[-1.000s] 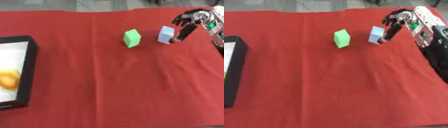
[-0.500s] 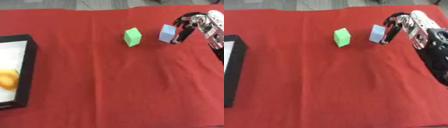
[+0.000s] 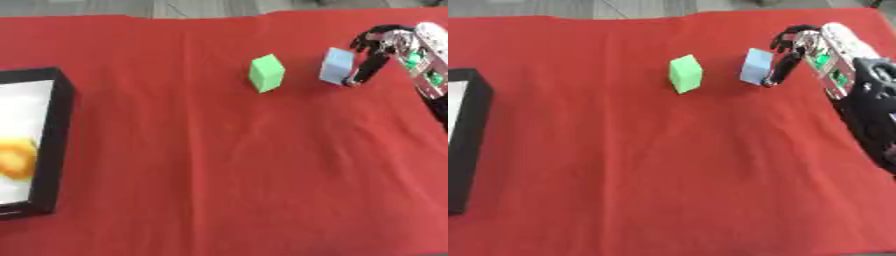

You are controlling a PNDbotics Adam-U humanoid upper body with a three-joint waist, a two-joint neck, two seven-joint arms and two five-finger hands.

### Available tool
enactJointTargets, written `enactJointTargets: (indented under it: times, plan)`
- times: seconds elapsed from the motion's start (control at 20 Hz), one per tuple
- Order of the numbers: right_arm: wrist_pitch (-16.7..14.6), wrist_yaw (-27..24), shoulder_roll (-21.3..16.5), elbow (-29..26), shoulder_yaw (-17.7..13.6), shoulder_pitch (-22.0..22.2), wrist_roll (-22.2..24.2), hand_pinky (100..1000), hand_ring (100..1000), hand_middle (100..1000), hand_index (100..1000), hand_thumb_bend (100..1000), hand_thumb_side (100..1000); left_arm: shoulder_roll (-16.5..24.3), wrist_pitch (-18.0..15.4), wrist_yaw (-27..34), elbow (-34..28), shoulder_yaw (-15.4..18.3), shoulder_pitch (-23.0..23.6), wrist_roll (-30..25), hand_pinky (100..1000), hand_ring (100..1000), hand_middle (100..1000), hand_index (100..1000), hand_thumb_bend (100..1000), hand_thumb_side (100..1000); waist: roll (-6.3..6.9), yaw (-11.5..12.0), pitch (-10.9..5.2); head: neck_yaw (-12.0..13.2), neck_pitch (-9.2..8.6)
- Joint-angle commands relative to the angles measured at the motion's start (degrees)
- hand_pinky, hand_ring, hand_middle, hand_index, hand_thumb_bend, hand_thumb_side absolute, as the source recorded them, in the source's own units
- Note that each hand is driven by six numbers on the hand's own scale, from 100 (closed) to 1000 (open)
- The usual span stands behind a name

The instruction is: Pick up the objects with one hand, pass them to the other hand, and then place them into the box on the other side of the table.

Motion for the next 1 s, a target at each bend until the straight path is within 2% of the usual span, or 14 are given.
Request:
enactJointTargets:
  times: [0.05, 0.65, 0.8, 1.0]
  plan:
    - [0.0, -0.5, -1.4, -0.3, -0.4, -1.2, -0.2, 932, 912, 890, 939, 387, 159, 0.8, 0.3, -0.4, -1.0, 0.2, -0.4, 0.2, 871, 771, 724, 784, 100, 848, -0.01, 0.1, -0.92, -0.2, -0.6]
    - [0.0, -0.4, -1.0, 0.1, -0.1, -1.6, -0.3, 927, 907, 868, 913, 368, 136, 0.8, 0.7, -0.5, -1.0, 0.0, -0.4, 0.1, 870, 765, 721, 778, 100, 849, -0.09, 0.4, -0.63, -0.2, -0.85]
    - [0.5, -0.3, -0.8, 0.2, 0.0, -1.6, -1.3, 920, 895, 826, 857, 300, 101, 0.8, 0.8, -0.5, -1.0, 0.0, -0.5, 0.1, 871, 761, 720, 776, 100, 849, -0.06, 0.5, -0.62, -0.2, -0.83]
    - [1.5, -0.8, -0.4, 0.3, 0.3, -1.6, -3.1, 918, 889, 773, 791, 237, 100, 0.8, 0.8, -0.5, -1.0, -0.1, -0.5, 0.1, 870, 759, 719, 774, 100, 848, 0.02, 0.5, -0.65, -0.2, -0.84]
